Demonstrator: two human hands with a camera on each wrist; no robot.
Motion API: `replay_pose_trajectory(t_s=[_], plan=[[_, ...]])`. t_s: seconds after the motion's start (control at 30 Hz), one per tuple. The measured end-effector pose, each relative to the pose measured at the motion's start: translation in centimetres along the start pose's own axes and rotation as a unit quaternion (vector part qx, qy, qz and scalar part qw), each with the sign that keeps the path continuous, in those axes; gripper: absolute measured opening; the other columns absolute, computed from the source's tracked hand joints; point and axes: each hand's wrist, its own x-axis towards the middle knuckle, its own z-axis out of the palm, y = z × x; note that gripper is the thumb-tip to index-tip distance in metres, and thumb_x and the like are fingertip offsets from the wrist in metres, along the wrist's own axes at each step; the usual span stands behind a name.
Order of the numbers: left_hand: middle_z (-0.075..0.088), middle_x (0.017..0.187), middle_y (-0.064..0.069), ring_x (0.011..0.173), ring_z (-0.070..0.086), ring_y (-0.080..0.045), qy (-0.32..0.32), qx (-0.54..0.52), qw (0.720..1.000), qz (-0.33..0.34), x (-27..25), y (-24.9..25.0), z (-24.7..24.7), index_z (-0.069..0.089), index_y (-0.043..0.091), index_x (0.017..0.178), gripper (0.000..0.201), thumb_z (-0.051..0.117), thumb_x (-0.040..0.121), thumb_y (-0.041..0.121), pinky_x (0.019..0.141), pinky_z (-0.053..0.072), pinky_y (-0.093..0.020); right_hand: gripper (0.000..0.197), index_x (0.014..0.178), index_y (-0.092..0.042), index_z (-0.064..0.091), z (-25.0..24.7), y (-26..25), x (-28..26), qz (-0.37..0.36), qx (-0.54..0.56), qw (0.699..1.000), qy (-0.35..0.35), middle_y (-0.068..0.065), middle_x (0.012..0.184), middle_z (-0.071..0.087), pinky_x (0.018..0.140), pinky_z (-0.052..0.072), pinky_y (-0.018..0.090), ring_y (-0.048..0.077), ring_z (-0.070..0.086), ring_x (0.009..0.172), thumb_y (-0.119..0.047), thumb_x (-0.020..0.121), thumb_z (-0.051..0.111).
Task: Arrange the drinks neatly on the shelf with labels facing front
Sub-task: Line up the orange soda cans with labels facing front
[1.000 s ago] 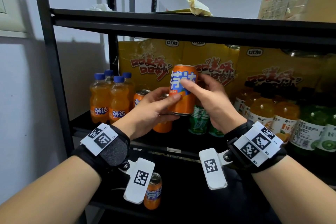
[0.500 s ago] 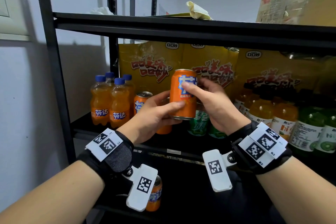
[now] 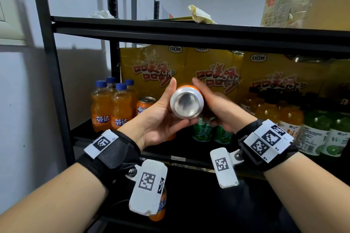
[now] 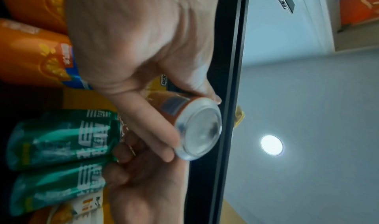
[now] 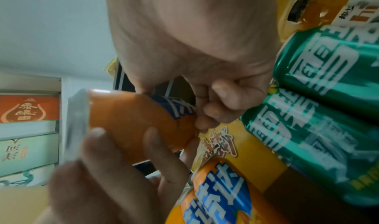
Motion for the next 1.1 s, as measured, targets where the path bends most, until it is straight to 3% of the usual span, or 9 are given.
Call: replay_pose_trajectory(t_s=[0.13, 0.27, 0.4, 0.5, 0.7, 0.77, 0.87, 1.0, 1.1], plan=[[0.076, 0.081, -0.008, 0.06, 0.074, -0.019, 0.013, -0.004, 1.0, -0.006, 0.6, 0.1, 0.2, 0.082, 0.012, 0.076, 0.069, 0.069, 0.054, 0.076, 0.044, 0.059, -0.026, 0.077, 0.061, -0.022, 0.065, 0.1, 0.5, 0.0, -0.001, -0.027, 1.0, -0.015, -0.001, 0.052, 0.059, 0.044, 0.032, 0.02, 0.015, 0.048, 0.039, -0.093, 0.08, 0.042], [0.077, 0.084, -0.008, 0.062, 0.075, -0.019, 0.034, 0.023, 0.999, -0.006, 0.9, -0.3, -0.1, 0.083, 0.013, 0.079, 0.071, 0.072, 0.053, 0.077, 0.044, 0.058, -0.026, 0.086, 0.091, -0.018, 0.074, 0.1, 0.5, -0.3, -0.003, -0.063, 0.998, -0.018, 0.004, 0.07, 0.072, 0.061, 0.047, 0.03, 0.021, 0.063, 0.059, -0.094, 0.082, 0.034], [0.078, 0.093, -0.007, 0.073, 0.075, -0.017, 0.07, 0.092, 0.992, 0.056, 0.9, -0.7, -0.5, 0.074, 0.017, 0.11, 0.076, 0.075, 0.059, 0.073, 0.049, 0.056, -0.023, 0.062, 0.103, -0.041, 0.064, 0.1, -0.1, -1.5, -0.026, 0.031, 0.999, -0.03, -0.005, 0.109, 0.073, 0.062, 0.063, 0.039, 0.017, 0.077, 0.081, -0.093, 0.078, 0.042], [0.078, 0.105, -0.006, 0.086, 0.074, -0.016, 0.053, 0.124, 0.985, 0.112, 0.6, -0.8, -0.7, 0.069, 0.019, 0.121, 0.068, 0.074, 0.07, 0.065, 0.058, 0.057, -0.024, 0.049, 0.128, -0.038, 0.059, -0.3, -0.6, -2.2, -0.051, 0.074, 0.994, -0.069, -0.001, 0.128, 0.069, 0.077, 0.065, 0.047, 0.023, 0.074, 0.106, -0.071, 0.091, 0.057], [0.073, 0.126, -0.005, 0.117, 0.069, -0.026, -0.011, 0.209, 0.956, 0.204, 0.3, -1.1, -1.1, 0.059, 0.024, 0.134, 0.047, 0.071, 0.091, 0.04, 0.095, 0.059, -0.043, 0.086, 0.156, -0.011, 0.037, -0.5, -0.5, -2.2, -0.123, 0.092, 0.988, -0.011, 0.013, 0.132, 0.066, 0.082, 0.064, 0.046, 0.025, 0.073, 0.108, -0.022, 0.084, 0.084], [0.072, 0.128, 0.001, 0.118, 0.069, -0.019, -0.028, 0.272, 0.932, 0.239, 0.4, -0.9, -1.3, 0.056, 0.029, 0.135, 0.05, 0.07, 0.087, 0.031, 0.096, 0.058, -0.037, 0.082, 0.147, -0.011, 0.05, -0.4, -0.2, -2.2, -0.17, 0.084, 0.982, 0.011, 0.01, 0.121, 0.072, 0.087, 0.063, 0.044, 0.022, 0.074, 0.105, -0.011, 0.076, 0.089], [0.071, 0.126, 0.01, 0.116, 0.067, -0.007, -0.015, 0.408, 0.866, 0.289, 0.6, -0.5, -1.6, 0.053, 0.031, 0.142, 0.068, 0.076, 0.078, 0.023, 0.096, 0.055, -0.024, 0.071, 0.127, -0.017, 0.064, -0.1, 0.6, -2.3, -0.238, 0.057, 0.969, 0.031, -0.003, 0.105, 0.077, 0.075, 0.059, 0.021, 0.006, 0.075, 0.093, -0.001, 0.065, 0.094], [0.057, 0.139, 0.001, 0.128, 0.056, -0.012, 0.073, 0.49, 0.784, 0.374, 1.6, -0.9, -2.0, 0.051, 0.026, 0.147, 0.084, 0.086, 0.072, 0.034, 0.111, 0.045, -0.034, 0.076, 0.121, -0.027, 0.059, 0.8, 1.2, -2.8, -0.32, 0.039, 0.944, 0.069, -0.015, 0.112, 0.068, 0.08, 0.05, 0.008, -0.01, 0.065, 0.101, 0.004, 0.061, 0.093], [0.058, 0.138, -0.001, 0.129, 0.055, -0.012, 0.089, 0.501, 0.729, 0.457, 2.3, -1.4, -2.7, 0.052, 0.018, 0.143, 0.074, 0.087, 0.078, 0.02, 0.109, 0.043, -0.026, 0.073, 0.123, -0.021, 0.055, 1.7, 1.8, -3.0, -0.374, 0.018, 0.924, 0.077, -0.014, 0.114, 0.062, 0.087, 0.046, 0.009, -0.004, 0.062, 0.107, 0.006, 0.064, 0.09]])
